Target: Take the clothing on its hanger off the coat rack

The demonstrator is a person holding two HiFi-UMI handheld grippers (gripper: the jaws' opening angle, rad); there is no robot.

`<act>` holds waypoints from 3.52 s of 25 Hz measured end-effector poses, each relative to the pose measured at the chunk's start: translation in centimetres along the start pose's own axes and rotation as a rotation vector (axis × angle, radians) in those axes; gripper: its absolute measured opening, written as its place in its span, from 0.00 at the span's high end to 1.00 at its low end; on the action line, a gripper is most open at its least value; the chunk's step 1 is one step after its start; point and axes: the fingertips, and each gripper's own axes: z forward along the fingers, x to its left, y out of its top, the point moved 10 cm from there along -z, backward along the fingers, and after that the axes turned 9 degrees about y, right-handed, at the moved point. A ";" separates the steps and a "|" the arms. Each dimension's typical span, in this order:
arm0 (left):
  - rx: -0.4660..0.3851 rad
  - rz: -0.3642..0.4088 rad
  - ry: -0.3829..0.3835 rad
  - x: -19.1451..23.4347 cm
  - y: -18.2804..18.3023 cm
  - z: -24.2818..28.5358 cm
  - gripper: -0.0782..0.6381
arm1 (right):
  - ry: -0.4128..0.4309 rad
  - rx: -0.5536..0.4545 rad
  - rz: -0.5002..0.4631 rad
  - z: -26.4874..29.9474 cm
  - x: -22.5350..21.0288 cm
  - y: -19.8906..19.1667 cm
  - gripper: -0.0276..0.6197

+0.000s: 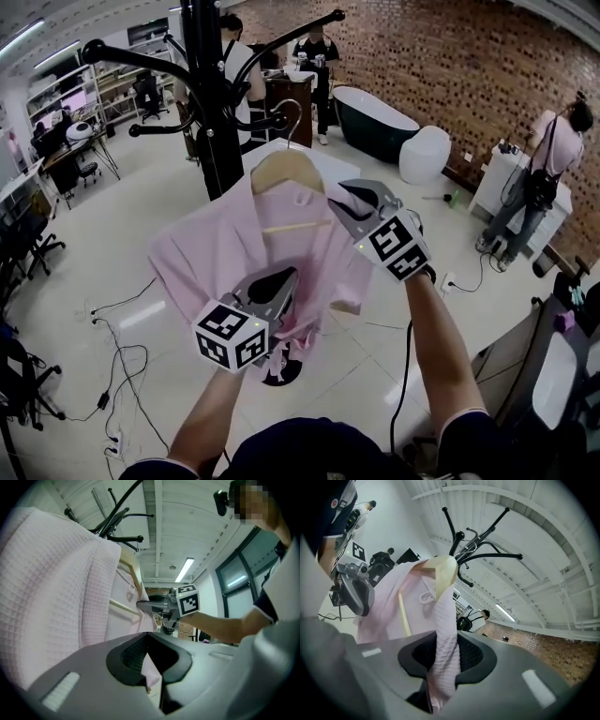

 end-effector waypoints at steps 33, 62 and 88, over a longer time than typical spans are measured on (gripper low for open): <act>-0.057 0.007 -0.386 -4.0 1.4 -11.3 0.88 | -0.436 0.325 0.158 -16.6 14.0 7.4 0.80; -0.017 0.027 -0.753 -14.6 1.8 -33.2 0.88 | -0.732 0.548 0.313 -33.1 38.6 23.5 0.80; 0.031 -0.001 -1.349 -19.9 1.5 -40.8 0.87 | -1.266 1.015 0.447 -40.4 58.7 39.4 0.80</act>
